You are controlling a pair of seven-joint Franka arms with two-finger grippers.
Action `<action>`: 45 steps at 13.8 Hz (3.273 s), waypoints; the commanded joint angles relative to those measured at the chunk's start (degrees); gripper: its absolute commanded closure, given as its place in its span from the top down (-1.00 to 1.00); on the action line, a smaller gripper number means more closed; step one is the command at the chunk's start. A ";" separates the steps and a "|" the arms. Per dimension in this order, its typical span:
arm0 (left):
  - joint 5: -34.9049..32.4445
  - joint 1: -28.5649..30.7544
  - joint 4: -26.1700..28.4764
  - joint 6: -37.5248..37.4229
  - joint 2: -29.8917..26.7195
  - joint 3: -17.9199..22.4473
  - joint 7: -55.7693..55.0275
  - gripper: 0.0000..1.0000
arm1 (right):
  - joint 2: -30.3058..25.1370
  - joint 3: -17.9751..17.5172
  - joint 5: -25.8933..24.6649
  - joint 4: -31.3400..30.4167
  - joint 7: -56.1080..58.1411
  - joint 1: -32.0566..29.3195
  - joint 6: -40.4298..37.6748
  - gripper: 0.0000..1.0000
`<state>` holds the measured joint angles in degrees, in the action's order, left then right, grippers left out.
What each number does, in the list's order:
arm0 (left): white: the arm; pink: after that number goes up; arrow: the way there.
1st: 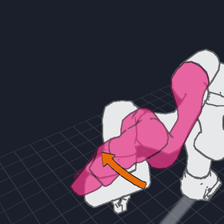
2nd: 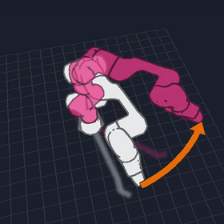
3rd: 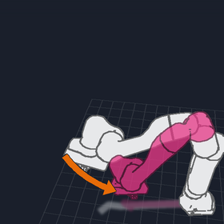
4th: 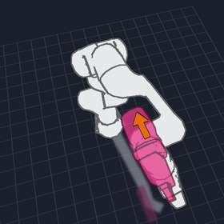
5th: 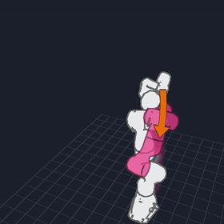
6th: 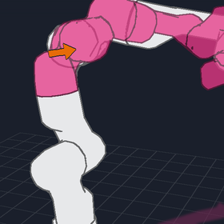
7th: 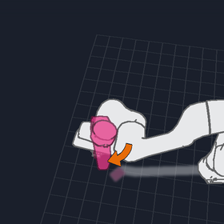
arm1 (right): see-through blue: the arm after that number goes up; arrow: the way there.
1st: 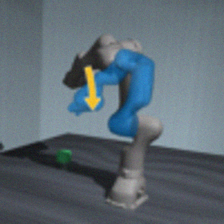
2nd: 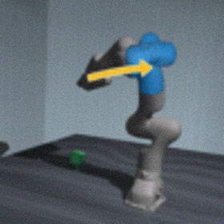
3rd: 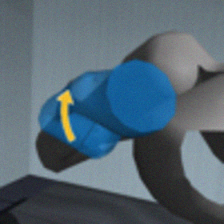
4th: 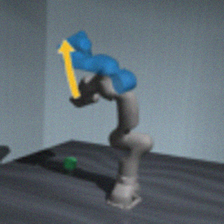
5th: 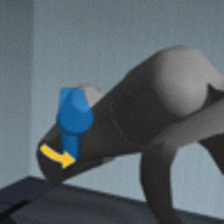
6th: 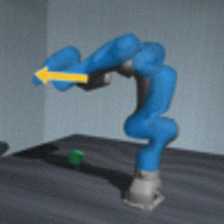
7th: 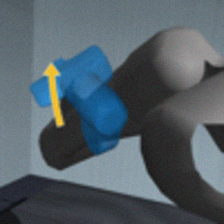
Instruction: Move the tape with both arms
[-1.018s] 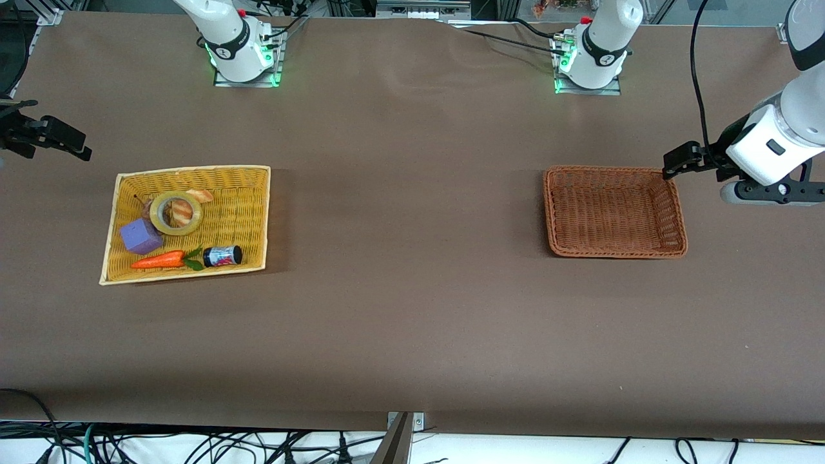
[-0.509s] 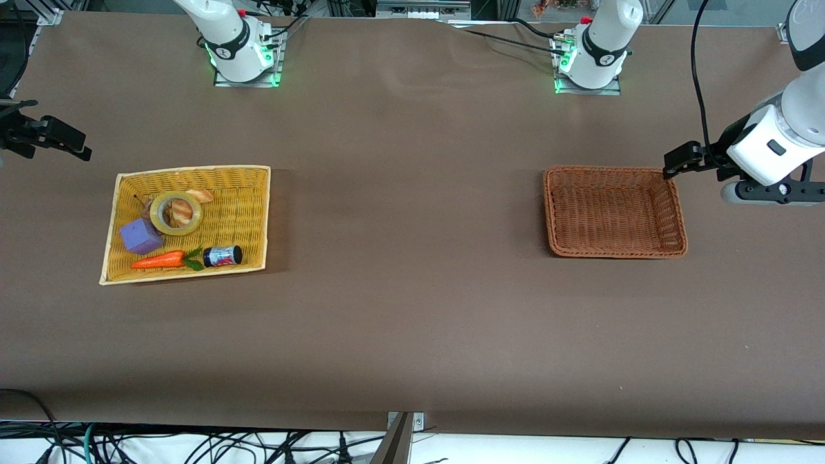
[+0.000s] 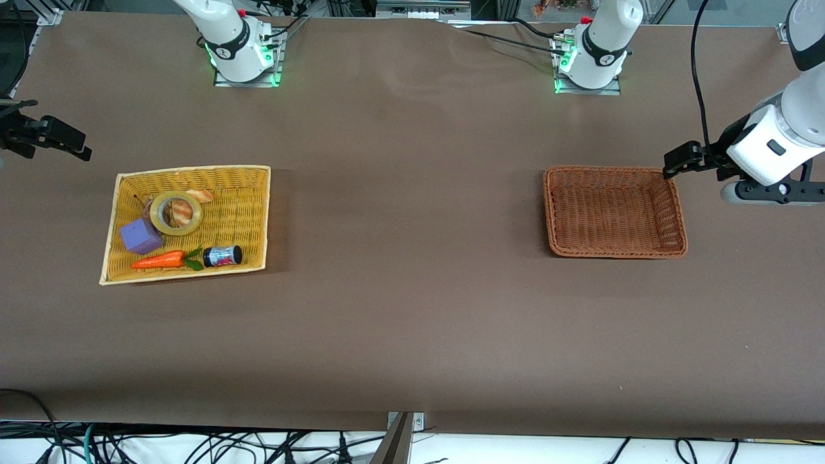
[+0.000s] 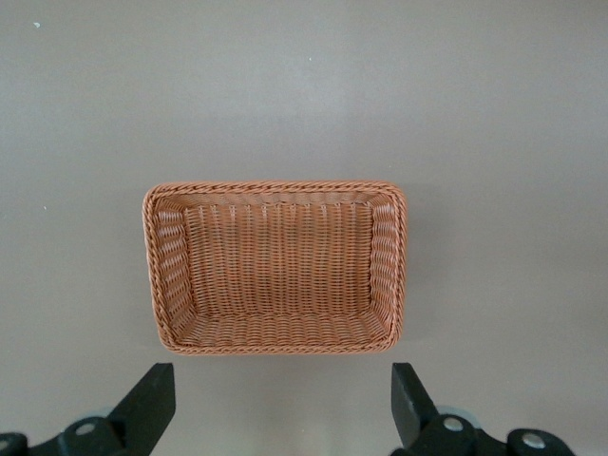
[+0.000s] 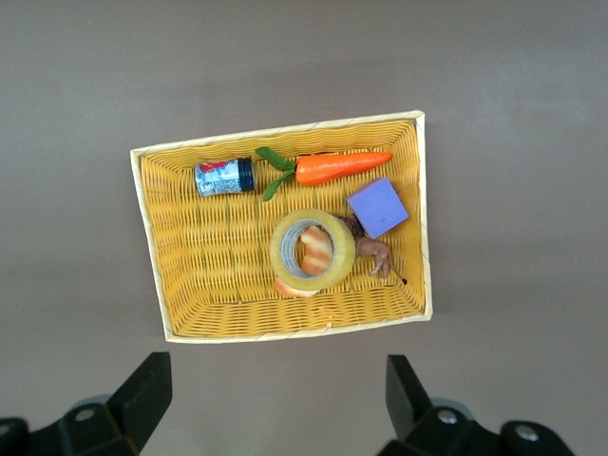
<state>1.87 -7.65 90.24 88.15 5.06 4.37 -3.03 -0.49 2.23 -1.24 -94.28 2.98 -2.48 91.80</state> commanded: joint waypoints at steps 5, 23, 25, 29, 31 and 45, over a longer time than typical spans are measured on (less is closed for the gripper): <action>0.50 0.44 0.46 -0.43 -0.67 -0.15 1.54 1.00 | 0.57 -0.65 -0.34 1.56 0.01 -0.77 -0.66 1.00; 0.50 0.44 0.46 -0.52 -0.76 -0.24 1.54 1.00 | 9.19 -0.47 -4.37 -17.56 4.30 -0.68 19.07 1.00; 0.50 0.44 0.46 -0.52 -0.76 -0.24 1.54 1.00 | 9.10 -0.38 -5.26 -22.33 7.56 -0.77 24.02 1.00; 0.50 0.44 0.46 -0.52 -0.76 -0.24 1.54 1.00 | 9.97 1.19 -7.46 -27.35 11.25 -0.94 30.69 1.00; 0.50 0.44 0.46 -0.52 -0.76 -0.24 1.54 1.00 | 11.99 3.56 -7.64 -28.50 15.37 -1.03 35.53 1.00; 0.50 0.44 0.46 -0.52 -0.76 -0.24 1.54 1.00 | 18.59 5.24 -7.11 -31.05 17.15 -1.03 47.42 -0.70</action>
<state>1.87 -7.65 90.25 87.94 5.06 4.35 -2.94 18.67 7.65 -8.06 -124.61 20.23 -3.41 138.47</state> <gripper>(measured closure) 0.000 0.141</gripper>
